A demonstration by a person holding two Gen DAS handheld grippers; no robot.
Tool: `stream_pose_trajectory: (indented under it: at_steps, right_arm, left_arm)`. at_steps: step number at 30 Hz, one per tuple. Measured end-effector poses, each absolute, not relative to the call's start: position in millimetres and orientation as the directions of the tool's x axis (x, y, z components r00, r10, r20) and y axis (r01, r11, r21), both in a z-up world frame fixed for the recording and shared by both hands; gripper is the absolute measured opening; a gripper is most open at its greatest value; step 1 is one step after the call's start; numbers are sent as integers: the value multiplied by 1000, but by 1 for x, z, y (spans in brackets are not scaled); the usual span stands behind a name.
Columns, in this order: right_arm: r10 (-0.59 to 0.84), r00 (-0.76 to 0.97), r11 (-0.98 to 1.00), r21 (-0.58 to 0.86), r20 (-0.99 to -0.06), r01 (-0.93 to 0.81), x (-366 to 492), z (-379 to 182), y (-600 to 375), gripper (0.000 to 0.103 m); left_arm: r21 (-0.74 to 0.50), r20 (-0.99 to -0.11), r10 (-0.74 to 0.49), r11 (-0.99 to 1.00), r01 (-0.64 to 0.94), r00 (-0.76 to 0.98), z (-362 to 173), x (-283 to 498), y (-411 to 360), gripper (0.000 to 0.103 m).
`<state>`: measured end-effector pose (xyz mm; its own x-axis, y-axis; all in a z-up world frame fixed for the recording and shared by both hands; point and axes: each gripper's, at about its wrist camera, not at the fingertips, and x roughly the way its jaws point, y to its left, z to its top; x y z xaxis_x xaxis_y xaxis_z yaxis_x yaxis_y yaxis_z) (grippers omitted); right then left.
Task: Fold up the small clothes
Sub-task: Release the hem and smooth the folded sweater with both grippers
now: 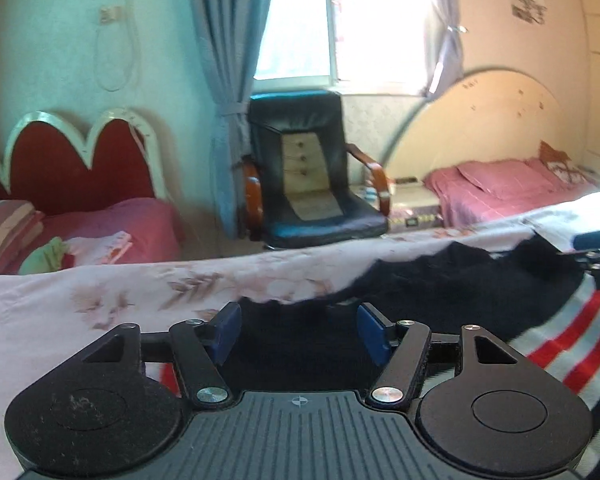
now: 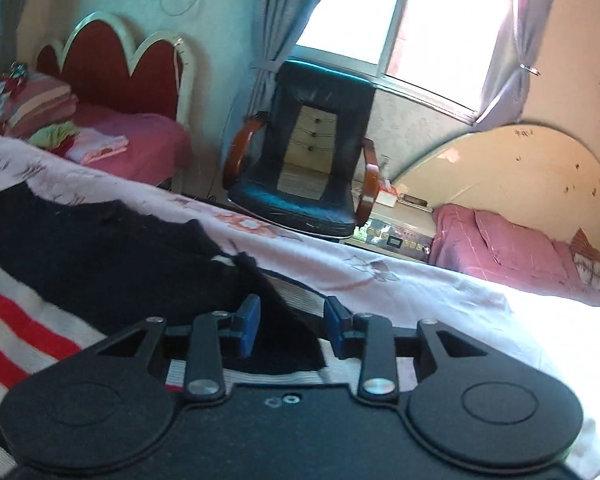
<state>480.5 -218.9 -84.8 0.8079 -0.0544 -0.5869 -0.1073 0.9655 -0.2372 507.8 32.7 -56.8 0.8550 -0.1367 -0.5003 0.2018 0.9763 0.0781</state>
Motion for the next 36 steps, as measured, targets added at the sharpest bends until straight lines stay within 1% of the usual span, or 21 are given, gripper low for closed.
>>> stream_pose_trajectory:
  at_steps: [1,3,5,7,9,10,11,12,14,15,16,17,20,22,24,26,30,32,33,34,36]
  right_arm:
    - [-40,800,971,-213,-599,-111,483,-86,-215,35]
    - [-19,781,976,-181,-624,-120,487,-91,-207,40]
    - [-20,763,972,-190,-646,-135,488,-99,-204,43]
    - [-33,746,974,-187,-665,-124,487,-104,-213,46]
    - [-80,742,978,-197,-665,-72,486,-104,-230,57]
    - [-154,735,971,-239,-660,-11,485,-104,-239,58]
    - [-174,731,971,-239,-660,15,484,-104,-248,64]
    - [-152,725,981,-193,-672,27,482,-103,-258,69]
    - [-135,723,987,-159,-677,36,477,-96,-262,65]
    - [-124,736,988,-154,-666,27,470,-90,-257,49]
    - [-92,748,991,-134,-658,4,461,-83,-252,41]
    - [-46,759,995,-100,-650,-25,450,-76,-248,38]
    - [32,750,992,-69,-661,-103,414,-69,-223,41]
    - [61,725,987,-69,-686,-149,393,-73,-206,42]
    - [74,702,979,-81,-708,-185,378,-81,-188,43]
    - [38,688,977,-117,-725,-178,371,-91,-175,43]
    - [-30,685,983,-147,-728,-113,362,-99,-185,55]
    - [-60,685,986,-150,-726,-72,354,-99,-201,56]
    - [-51,691,990,-127,-721,-59,348,-96,-212,54]
    - [-53,702,993,-113,-710,-39,343,-92,-221,51]
    - [-82,728,996,-89,-680,30,339,-85,-248,52]
  left_arm:
    - [75,-524,-149,973,220,839,-60,510,19,66]
    - [78,-557,-161,966,245,815,-68,512,0,78]
    - [91,-580,-136,969,230,803,-75,514,-4,79]
    - [49,-603,-123,980,191,788,-80,514,13,79]
    - [45,-604,-87,989,143,792,-85,512,35,79]
    - [73,-603,-55,990,124,796,-86,511,44,79]
    - [86,-604,-42,989,117,796,-87,509,50,79]
    - [78,-607,-48,990,119,793,-88,508,55,79]
    - [94,-611,-32,989,113,791,-84,504,52,79]
    - [111,-606,-21,988,111,795,-79,498,46,79]
    - [107,-590,-43,986,131,806,-71,490,38,79]
    - [92,-575,-74,984,154,815,-66,479,30,79]
    - [83,-560,-137,972,220,817,-62,441,-5,79]
    - [81,-577,-155,966,245,802,-67,418,-27,80]
    - [78,-592,-169,961,264,788,-78,402,-45,89]
    - [114,-603,-124,964,240,788,-89,390,-56,90]
    - [136,-604,-76,971,196,794,-95,377,-43,93]
    - [149,-600,-36,976,156,799,-94,373,-26,93]
    - [146,-599,-19,980,133,801,-93,371,-15,93]
    - [155,-599,10,982,104,801,-92,370,-4,93]
    - [142,-606,37,988,62,794,-92,370,15,93]
